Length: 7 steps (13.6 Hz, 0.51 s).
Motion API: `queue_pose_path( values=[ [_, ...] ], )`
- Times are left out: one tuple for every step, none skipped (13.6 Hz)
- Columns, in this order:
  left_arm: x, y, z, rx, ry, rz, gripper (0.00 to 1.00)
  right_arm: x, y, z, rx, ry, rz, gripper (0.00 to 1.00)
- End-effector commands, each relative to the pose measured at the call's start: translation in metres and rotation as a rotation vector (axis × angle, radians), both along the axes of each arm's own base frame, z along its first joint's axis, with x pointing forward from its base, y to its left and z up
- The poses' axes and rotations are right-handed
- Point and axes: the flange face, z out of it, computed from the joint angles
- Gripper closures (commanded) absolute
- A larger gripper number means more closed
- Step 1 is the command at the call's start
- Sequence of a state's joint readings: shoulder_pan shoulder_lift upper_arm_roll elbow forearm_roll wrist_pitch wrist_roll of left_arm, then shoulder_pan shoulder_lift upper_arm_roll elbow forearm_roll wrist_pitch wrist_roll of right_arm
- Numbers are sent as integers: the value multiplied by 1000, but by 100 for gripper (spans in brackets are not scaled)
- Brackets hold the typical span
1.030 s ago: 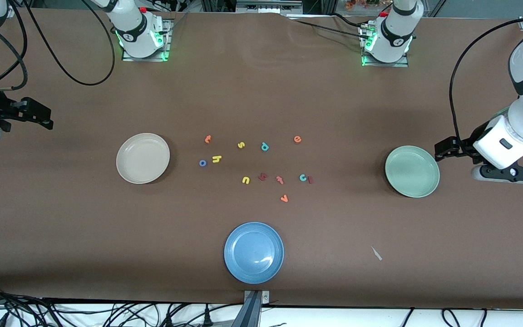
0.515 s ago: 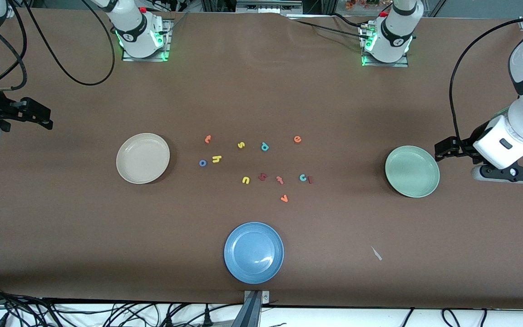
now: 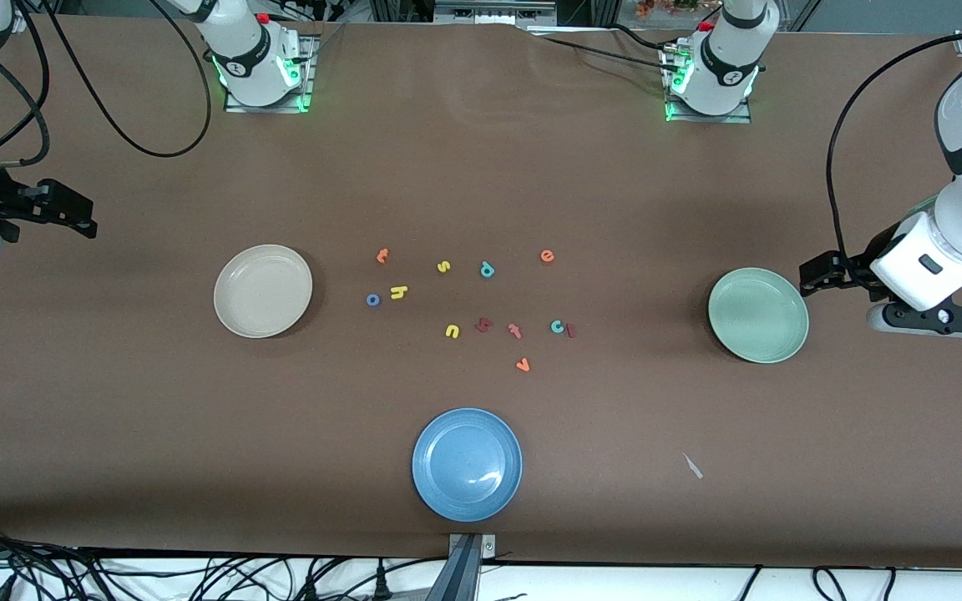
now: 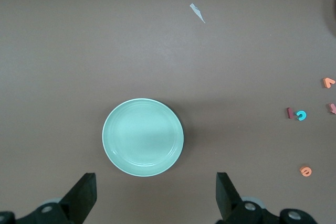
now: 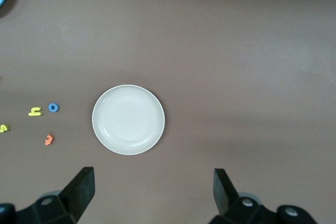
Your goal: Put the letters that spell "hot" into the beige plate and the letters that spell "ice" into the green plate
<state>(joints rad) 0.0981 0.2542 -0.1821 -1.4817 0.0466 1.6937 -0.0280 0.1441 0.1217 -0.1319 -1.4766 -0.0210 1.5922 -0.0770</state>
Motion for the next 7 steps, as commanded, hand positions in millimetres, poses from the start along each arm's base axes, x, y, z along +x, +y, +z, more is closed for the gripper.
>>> queue_pose_path(
  values=[
    [-5, 1, 10, -20, -11, -19, 0, 2, -2, 5, -4, -5, -14, 0],
    [-5, 1, 13, -20, -17, -19, 0, 2, -2, 4, -4, -4, -14, 0],
    [-5, 0, 13, -21, -17, -19, 0, 2, -2, 5, -4, -5, -14, 0],
    [-5, 0, 14, -21, -19, -20, 0, 2, -2, 5, -4, -5, -14, 0],
    [-5, 0, 14, -19, -19, -21, 0, 2, -2, 5, -4, -7, -15, 0],
    [-5, 0, 14, -19, -19, -21, 0, 2, -2, 5, -4, -5, -14, 0],
    [-5, 0, 14, -19, -19, -21, 0, 2, -2, 5, -4, -7, -15, 0]
  ],
)
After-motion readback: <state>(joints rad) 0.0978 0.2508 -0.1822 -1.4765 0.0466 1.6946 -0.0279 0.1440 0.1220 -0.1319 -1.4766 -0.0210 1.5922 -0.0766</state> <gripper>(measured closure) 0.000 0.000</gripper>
